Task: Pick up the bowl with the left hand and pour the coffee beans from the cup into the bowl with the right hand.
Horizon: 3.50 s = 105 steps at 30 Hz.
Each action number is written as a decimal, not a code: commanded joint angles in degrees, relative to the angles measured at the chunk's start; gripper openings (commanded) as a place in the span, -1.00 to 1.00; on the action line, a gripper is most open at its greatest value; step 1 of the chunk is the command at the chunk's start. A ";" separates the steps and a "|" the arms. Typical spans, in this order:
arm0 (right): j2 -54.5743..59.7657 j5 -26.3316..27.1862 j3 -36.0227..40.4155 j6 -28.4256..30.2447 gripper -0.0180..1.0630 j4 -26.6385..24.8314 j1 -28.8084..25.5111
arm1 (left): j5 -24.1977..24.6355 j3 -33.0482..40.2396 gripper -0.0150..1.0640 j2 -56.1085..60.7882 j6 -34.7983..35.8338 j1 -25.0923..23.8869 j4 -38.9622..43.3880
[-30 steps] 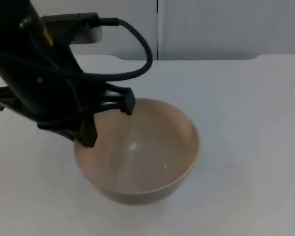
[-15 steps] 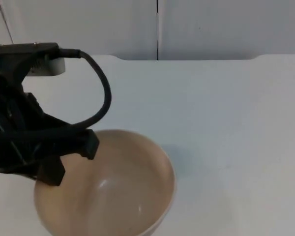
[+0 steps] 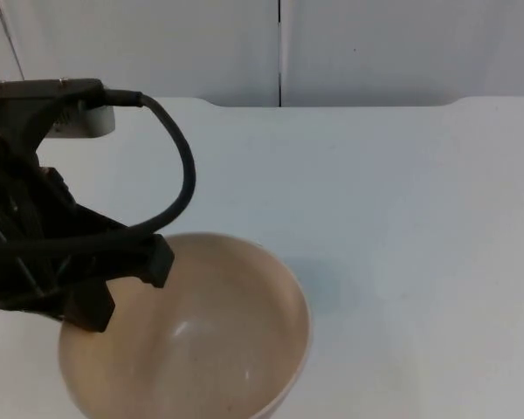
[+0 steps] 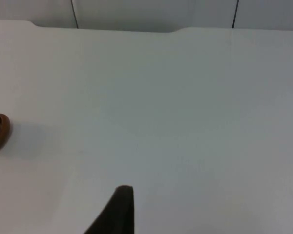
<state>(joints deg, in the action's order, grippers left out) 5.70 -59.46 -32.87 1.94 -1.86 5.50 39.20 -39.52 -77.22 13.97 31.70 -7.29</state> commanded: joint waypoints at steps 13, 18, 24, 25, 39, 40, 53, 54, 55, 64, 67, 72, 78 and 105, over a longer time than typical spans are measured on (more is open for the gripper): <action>32.03 10.68 -11.70 2.91 0.99 -4.43 -0.26 | -1.77 0.23 -0.98 0.58 -0.16 0.25 -0.81; 43.27 10.92 -18.32 4.77 0.99 -4.90 -0.26 | -1.87 0.23 -0.98 0.58 -0.16 0.25 -0.81; 54.04 10.71 -25.09 4.90 0.99 -4.90 -0.26 | -2.00 0.23 -0.98 0.58 -0.16 0.25 -0.81; 54.04 10.71 -25.09 4.90 0.99 -4.90 -0.26 | -2.00 0.23 -0.98 0.58 -0.16 0.25 -0.81; 76.46 7.77 -40.67 2.65 0.98 -7.36 10.52 | -2.23 0.23 -0.98 0.58 -0.16 0.25 -0.81; 78.16 7.11 -42.19 2.11 0.98 -7.36 11.91 | -2.23 0.23 -0.98 0.58 -0.16 0.25 -0.81; 99.38 -2.97 -62.57 -8.01 0.98 -5.95 26.99 | -2.23 0.23 -0.98 0.58 -0.16 0.25 -0.81; 101.26 -3.71 -64.39 -10.10 0.98 -4.45 28.44 | -2.23 0.23 -0.98 0.58 -0.16 0.25 -0.81; 103.11 -4.42 -66.24 -12.03 0.98 -2.84 29.79 | -2.23 0.23 -0.98 0.58 -0.16 0.25 -0.71; 113.58 -8.05 -76.33 -20.53 0.94 0.87 35.28 | -2.33 0.23 -0.98 0.58 -0.16 0.25 -0.71; 115.75 -8.05 -77.45 -23.02 0.88 1.86 35.87 | -2.35 0.23 -0.98 0.58 -0.16 0.25 -0.71; 120.28 -7.67 -77.54 -27.08 0.86 1.86 36.56 | -2.56 0.23 -0.98 0.58 -0.03 0.25 -0.71; 122.85 -6.77 -77.54 -29.75 0.86 1.86 36.56 | -2.69 0.23 -0.98 0.58 -0.03 0.25 -0.71; 131.06 1.30 -77.35 -39.84 0.71 11.59 39.82 | -3.45 0.23 -0.98 0.58 0.07 0.25 -1.06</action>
<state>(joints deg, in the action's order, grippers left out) 136.50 -59.00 -110.02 -36.56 8.81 44.97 36.53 -39.52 -77.22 13.76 31.70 -7.54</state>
